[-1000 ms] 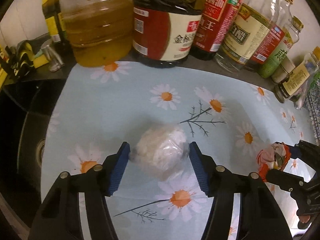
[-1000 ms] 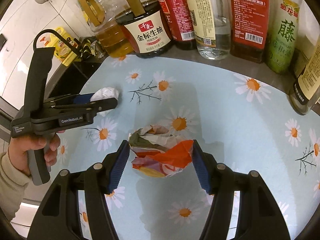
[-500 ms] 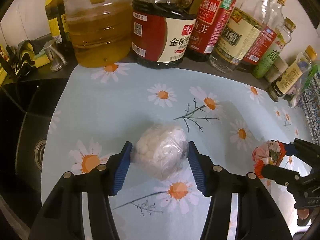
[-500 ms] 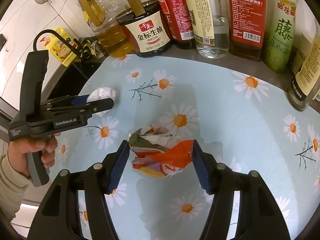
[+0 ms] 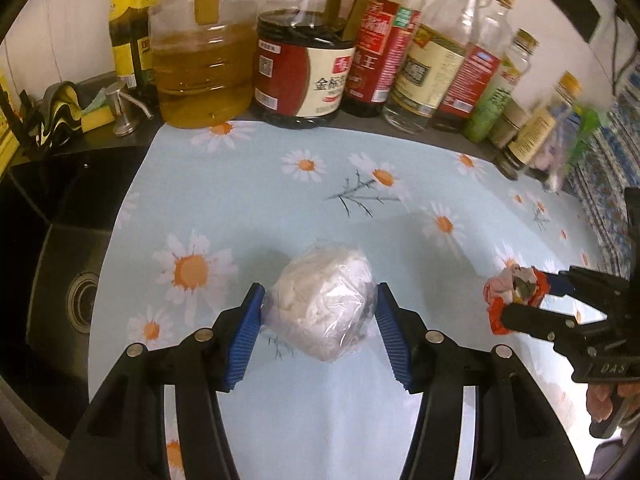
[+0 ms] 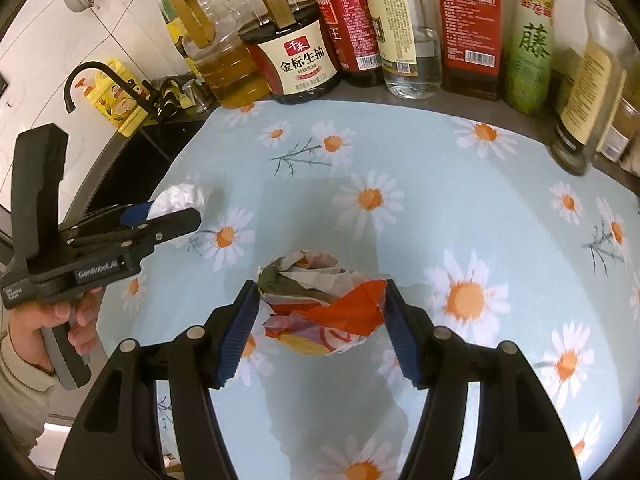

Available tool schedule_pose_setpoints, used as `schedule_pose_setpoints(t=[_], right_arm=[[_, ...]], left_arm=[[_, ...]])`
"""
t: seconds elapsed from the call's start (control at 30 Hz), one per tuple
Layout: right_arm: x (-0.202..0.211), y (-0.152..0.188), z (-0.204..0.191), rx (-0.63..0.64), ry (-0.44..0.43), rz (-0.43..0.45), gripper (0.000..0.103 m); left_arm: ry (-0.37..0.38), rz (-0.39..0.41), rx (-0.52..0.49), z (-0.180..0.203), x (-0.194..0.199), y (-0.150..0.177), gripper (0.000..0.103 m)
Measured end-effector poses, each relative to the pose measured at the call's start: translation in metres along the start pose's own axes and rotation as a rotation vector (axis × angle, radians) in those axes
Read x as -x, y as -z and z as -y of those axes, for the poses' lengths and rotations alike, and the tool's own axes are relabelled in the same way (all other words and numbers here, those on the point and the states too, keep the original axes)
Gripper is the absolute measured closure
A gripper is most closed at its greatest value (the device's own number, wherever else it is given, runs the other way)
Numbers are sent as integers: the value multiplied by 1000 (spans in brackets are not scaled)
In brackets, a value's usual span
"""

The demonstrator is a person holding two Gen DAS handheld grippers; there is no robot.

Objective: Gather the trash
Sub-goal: 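Close the left tool on the white bundle in clear plastic, then lift the wrapper and plastic bundle and carry both down over the bin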

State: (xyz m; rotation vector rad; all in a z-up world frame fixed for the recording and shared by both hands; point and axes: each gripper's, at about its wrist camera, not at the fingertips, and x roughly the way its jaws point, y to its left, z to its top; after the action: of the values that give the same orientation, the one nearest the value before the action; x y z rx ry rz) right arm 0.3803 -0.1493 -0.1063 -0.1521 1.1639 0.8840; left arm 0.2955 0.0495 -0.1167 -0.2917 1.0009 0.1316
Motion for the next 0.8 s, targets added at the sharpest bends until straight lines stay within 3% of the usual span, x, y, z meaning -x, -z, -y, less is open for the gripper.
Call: schedule_pose_setpoints(t=[0.8], right_arm=[[19,97,-102,-85,42,32,41]], left_arm=[[118,6,-54,-30,77,117,49]])
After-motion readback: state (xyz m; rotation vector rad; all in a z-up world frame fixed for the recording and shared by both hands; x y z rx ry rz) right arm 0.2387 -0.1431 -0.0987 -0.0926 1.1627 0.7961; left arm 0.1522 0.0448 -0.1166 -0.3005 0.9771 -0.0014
